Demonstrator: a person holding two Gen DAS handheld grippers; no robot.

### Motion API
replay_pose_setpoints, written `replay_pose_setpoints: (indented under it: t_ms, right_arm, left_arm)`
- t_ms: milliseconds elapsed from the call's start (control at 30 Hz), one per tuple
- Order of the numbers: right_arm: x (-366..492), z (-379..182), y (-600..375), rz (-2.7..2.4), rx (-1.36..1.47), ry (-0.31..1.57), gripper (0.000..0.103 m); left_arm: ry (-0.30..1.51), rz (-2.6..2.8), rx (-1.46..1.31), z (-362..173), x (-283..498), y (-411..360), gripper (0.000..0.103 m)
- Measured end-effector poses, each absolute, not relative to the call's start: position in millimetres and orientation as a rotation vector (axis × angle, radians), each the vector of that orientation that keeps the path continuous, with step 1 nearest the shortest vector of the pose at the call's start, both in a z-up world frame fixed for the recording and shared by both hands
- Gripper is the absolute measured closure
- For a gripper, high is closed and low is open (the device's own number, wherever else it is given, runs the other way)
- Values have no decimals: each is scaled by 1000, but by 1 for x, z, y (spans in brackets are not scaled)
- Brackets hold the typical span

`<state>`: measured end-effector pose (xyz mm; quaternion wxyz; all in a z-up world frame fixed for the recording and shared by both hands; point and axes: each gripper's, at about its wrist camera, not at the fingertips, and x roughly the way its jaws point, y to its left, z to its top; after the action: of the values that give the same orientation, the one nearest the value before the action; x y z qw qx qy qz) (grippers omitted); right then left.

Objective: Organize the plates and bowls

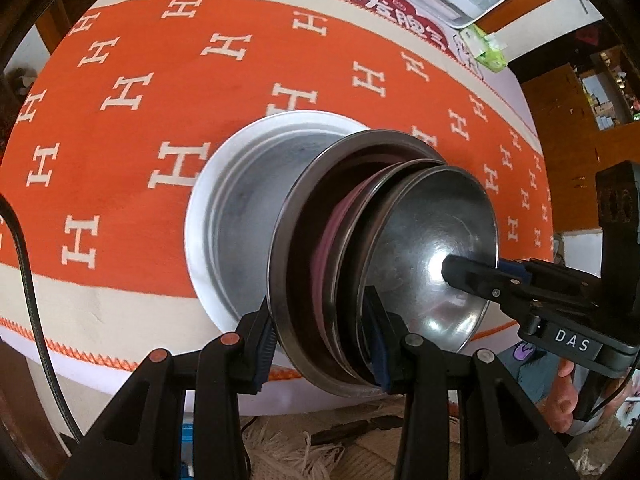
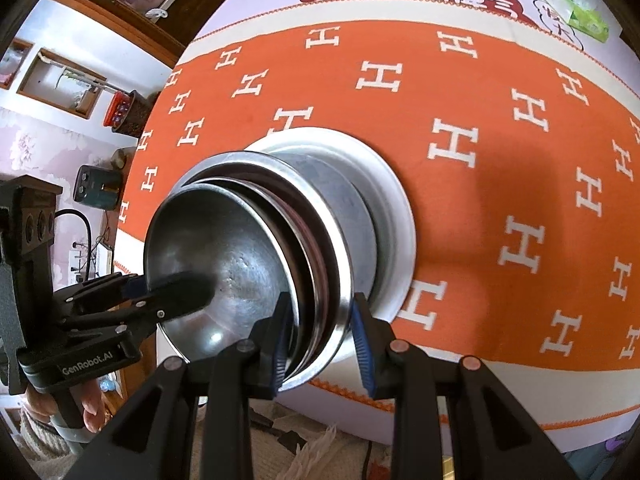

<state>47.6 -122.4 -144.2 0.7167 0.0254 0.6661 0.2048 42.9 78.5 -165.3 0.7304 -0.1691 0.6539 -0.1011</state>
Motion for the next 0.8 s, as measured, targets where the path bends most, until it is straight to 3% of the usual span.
replay_pose_setpoints:
  t_ms: [367, 800]
  right_arm:
    - [59, -172, -114, 368, 111, 1518, 74]
    - [62, -171, -116, 311, 111, 1493, 74]
  left_arm:
    - [1513, -254, -317, -201, 66, 86, 65]
    - [1509, -296, -306, -207, 76, 81, 63]
